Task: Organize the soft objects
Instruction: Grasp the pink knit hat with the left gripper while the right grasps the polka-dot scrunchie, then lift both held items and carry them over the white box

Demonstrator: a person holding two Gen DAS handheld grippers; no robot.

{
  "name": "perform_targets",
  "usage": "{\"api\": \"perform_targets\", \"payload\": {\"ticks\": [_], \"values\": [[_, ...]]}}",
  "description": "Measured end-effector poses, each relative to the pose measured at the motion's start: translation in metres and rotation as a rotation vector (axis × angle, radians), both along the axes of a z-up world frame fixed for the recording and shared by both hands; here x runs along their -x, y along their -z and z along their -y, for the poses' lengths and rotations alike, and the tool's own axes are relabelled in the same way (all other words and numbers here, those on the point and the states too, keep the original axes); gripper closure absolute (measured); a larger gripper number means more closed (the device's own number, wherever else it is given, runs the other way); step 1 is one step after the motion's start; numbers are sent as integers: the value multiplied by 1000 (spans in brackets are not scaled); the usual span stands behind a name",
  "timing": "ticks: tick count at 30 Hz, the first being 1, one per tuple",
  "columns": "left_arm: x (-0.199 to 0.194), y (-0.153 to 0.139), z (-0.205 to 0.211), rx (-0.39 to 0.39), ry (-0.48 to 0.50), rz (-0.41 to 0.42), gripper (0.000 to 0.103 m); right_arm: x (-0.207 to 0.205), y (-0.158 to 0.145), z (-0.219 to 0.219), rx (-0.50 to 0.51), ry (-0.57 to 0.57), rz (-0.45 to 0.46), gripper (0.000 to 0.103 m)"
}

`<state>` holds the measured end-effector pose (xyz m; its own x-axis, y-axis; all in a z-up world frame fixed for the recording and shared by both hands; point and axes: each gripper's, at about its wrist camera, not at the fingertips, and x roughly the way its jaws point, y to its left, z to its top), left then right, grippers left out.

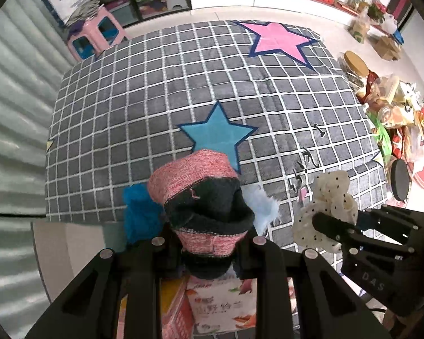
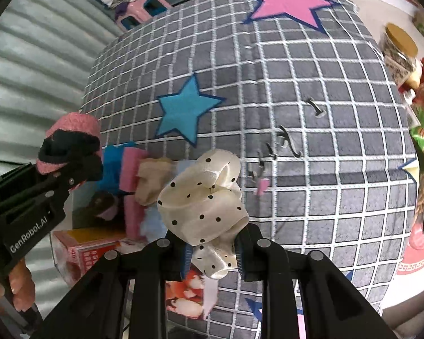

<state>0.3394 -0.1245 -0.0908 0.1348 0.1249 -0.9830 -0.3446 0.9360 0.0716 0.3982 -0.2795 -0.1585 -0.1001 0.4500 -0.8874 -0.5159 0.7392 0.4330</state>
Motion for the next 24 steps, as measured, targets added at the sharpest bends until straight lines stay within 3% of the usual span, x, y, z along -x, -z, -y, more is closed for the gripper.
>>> {"api": "perform_targets", "payload": {"ticks": [24], "values": [[82, -42, -64, 2, -152, 96, 76, 68, -65, -87, -29, -181, 118, 77]]}}
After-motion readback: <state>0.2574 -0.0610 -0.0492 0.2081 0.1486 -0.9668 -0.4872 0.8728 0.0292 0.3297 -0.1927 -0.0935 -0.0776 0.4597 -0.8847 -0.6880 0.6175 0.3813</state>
